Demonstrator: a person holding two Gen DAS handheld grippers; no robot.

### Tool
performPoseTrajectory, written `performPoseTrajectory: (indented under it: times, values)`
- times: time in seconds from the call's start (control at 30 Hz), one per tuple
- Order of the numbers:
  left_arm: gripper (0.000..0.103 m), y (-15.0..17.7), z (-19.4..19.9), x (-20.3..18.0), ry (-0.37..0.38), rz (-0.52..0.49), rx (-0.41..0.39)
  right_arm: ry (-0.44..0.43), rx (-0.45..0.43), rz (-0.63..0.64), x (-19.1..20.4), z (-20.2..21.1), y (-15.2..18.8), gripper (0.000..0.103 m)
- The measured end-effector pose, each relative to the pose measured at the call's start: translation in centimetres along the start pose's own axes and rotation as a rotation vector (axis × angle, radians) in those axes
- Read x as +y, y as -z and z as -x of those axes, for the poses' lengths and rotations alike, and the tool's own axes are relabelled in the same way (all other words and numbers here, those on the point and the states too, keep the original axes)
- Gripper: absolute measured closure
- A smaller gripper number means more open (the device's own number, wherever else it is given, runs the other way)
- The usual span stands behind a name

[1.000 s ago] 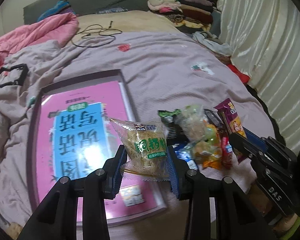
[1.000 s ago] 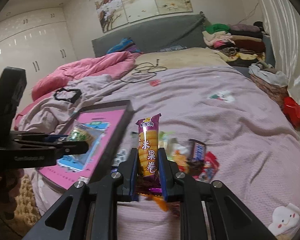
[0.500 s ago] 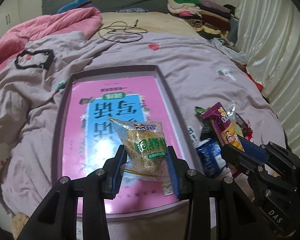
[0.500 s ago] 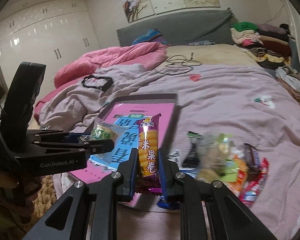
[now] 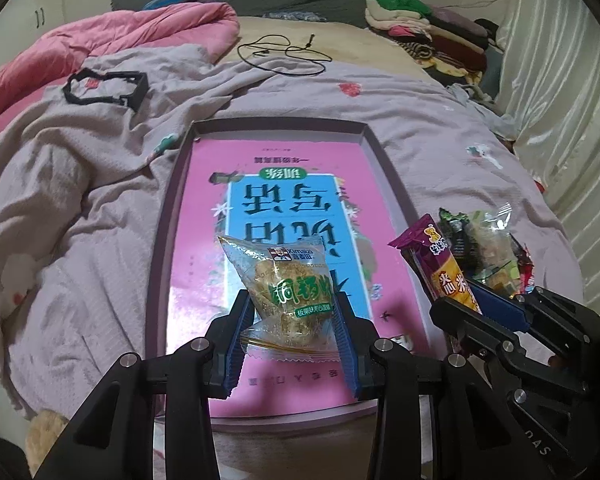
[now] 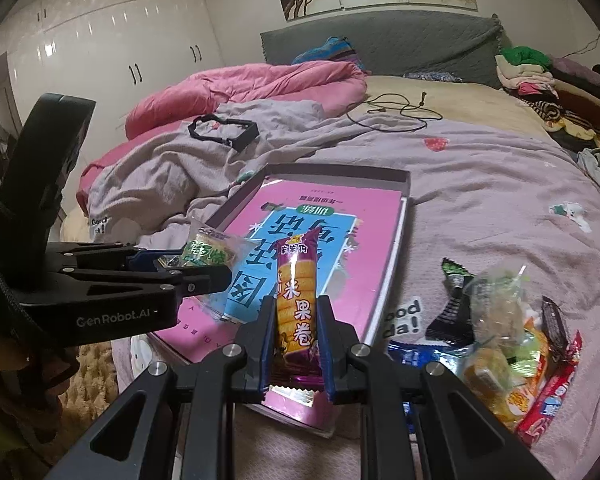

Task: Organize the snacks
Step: 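Carry the bread packet with the left tool while the right tool carries the rice roll to the tray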

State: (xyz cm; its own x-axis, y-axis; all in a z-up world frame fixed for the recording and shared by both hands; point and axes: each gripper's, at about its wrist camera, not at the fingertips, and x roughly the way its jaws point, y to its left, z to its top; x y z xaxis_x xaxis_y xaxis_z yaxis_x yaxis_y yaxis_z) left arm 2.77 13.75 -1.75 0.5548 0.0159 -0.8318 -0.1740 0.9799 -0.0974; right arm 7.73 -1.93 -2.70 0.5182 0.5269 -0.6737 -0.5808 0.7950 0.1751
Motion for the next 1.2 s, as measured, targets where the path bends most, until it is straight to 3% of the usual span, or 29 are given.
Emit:
performPoseTrajectory:
  times: [0.43,1.2]
  values:
    - [0.062,0.9,-1.1,1.9,-0.031,0.031,0.026,0.005,0.070,0.016,1.0,-2.5,0.8,0.083]
    - [0.062,1.4,-2.2,1.8,-0.034,0.034,0.056,0.049,0.149,-0.011,0.0,-4.0,2.3,0.083]
